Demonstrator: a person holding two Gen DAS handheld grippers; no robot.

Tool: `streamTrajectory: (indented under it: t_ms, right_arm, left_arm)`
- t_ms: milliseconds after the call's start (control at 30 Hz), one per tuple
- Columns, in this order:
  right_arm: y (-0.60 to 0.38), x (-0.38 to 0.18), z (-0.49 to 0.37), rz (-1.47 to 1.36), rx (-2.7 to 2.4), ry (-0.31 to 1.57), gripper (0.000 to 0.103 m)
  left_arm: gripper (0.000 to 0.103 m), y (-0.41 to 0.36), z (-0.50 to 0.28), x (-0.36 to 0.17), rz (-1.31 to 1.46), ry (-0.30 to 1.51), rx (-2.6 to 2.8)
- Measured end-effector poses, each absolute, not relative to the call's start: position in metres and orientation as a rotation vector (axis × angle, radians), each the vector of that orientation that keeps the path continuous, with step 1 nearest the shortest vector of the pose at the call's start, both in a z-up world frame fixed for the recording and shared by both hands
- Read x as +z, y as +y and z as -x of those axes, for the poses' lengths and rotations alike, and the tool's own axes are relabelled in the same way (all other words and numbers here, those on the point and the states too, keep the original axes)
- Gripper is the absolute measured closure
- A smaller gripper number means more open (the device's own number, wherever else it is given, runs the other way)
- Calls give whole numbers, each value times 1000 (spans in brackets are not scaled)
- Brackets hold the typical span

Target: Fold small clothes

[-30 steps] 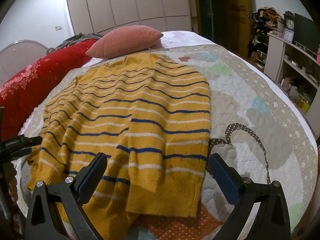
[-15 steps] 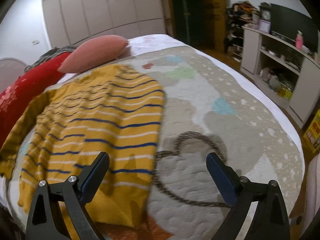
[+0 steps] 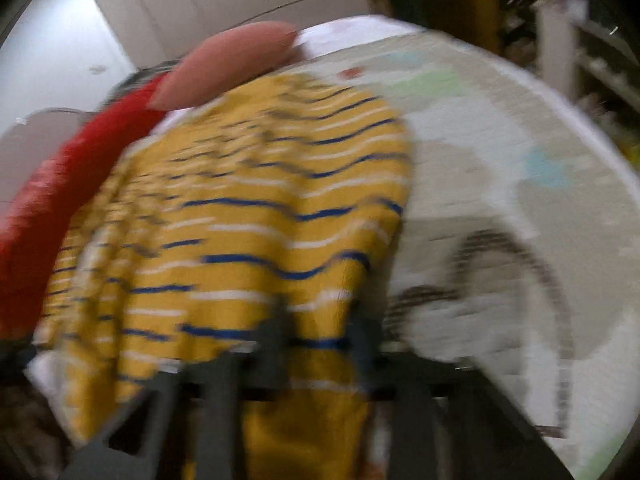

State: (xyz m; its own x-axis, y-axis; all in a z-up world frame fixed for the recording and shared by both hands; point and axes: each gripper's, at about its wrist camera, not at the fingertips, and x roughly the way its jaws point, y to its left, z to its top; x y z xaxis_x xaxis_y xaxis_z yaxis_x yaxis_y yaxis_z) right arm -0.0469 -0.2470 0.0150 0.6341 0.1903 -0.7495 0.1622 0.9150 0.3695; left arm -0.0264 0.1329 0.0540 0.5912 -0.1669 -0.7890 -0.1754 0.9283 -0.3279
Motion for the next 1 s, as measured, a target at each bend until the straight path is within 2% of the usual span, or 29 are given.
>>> streamTrajectory:
  t_ms: [133,267,367,400,433,467,500,567,767,800,833,867,900,933,967,1000]
  right_arm:
    - [-273,28,54,-485,27,841,93]
    - [-321,49,63,-379,-251,785,93]
    - [-350,58,68,-242,-596,781,83]
    - [-355,61,73,-265,-614,776,75]
    - [-358,65,81,-331,-568,761,66]
    - [-354,67,88,-382,-510,750,45]
    - [-345,68,93,-421,-437,740,31]
    - [-314,65,98,-449,-260,753,30]
    - [-211,17,91,-438,115,925,29]
    - [-196,13,90,-408,96,928,29]
    - [-186,14,89,-382,76,915,29]
    - [-181,14,88,-373,78,905,30]
    - [-175,16,84,-377,93,898,41]
    - [-173,15,80,-402,120,899,54]
    - [-172,14,75,-427,148,912,79]
    - [-180,13,64,-444,165,925,89]
  left_arm:
    - [34,111,18,47,415,976,-32]
    - [33,103,12,42,422,999,-42]
    - [31,99,10,36,423,1021,-49]
    - [31,96,10,32,423,1034,-58]
    - [29,94,11,30,421,1040,-64]
    - [27,92,11,28,416,1046,-69]
    - [25,87,11,25,399,1045,-74]
    - [18,78,10,25,377,1031,-91]
    - [18,40,11,19,309,1013,-168]
    - [23,33,12,19,287,1002,-174]
    - [47,30,12,19,281,999,-182]
    - [82,29,10,17,278,1009,-178]
    - [93,33,5,15,299,1032,-169]
    - [93,40,2,14,354,1043,-184]
    - [94,50,2,14,420,1048,-188]
    - [94,58,3,17,445,1044,-170]
